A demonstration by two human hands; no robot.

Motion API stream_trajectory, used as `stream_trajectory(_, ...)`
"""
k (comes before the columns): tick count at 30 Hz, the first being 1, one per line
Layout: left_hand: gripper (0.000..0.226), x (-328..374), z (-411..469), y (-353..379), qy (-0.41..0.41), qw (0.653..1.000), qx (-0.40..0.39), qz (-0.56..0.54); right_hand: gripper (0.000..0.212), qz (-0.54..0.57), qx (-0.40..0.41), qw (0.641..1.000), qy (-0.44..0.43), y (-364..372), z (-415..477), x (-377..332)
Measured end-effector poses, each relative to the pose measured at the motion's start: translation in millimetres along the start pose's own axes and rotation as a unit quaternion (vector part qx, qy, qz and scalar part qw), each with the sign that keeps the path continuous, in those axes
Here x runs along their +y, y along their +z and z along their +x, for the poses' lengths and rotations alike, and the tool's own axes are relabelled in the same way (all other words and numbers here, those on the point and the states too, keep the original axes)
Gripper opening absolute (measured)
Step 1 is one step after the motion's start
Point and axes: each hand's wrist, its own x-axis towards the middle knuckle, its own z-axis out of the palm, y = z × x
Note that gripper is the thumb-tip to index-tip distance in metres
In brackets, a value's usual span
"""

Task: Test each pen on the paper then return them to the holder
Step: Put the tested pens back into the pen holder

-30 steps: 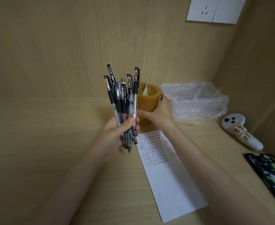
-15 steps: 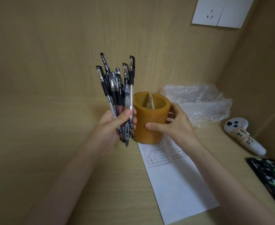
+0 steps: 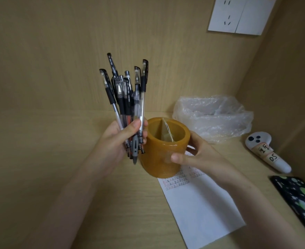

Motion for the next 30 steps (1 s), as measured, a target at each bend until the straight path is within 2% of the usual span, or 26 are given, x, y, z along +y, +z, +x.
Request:
stream_trajectory(2,0.022,3,1,1,0.005,1.000,-0.004,0.001,0.090,-0.016,0.061,0.998,-0.010,-6,3,-12)
stream_trajectory(4,0.025,6,2,4,0.009,1.000,-0.008,0.006,0.071,-0.024,0.133,0.990,-0.039,-10,9,-29)
stream_trajectory(5,0.025,8,4,6,0.008,1.000,-0.008,0.013,0.065,-0.015,0.144,0.988,-0.055,-11,14,-38)
stream_trajectory(8,0.028,21,14,12,0.000,0.997,-0.017,0.069,0.051,0.005,0.116,0.990,-0.082,-10,33,-63)
stream_trajectory(12,0.031,45,31,19,0.014,0.988,-0.055,0.141,0.031,0.092,0.073,0.987,-0.109,0,57,-87)
stream_trajectory(15,0.039,49,40,20,0.015,0.989,-0.058,0.139,0.027,0.155,0.049,0.976,-0.146,3,70,-90)
stream_trajectory(21,0.035,35,44,14,-0.003,0.990,-0.061,0.130,0.023,0.191,0.022,0.972,-0.131,0,79,-78)
stream_trajectory(25,0.021,25,46,16,0.017,0.996,0.016,0.090,0.020,0.236,0.087,0.958,-0.135,0,78,-77)
stream_trajectory(30,0.017,19,47,12,0.026,0.994,0.071,0.075,0.023,0.190,0.159,0.953,-0.172,-1,75,-76)
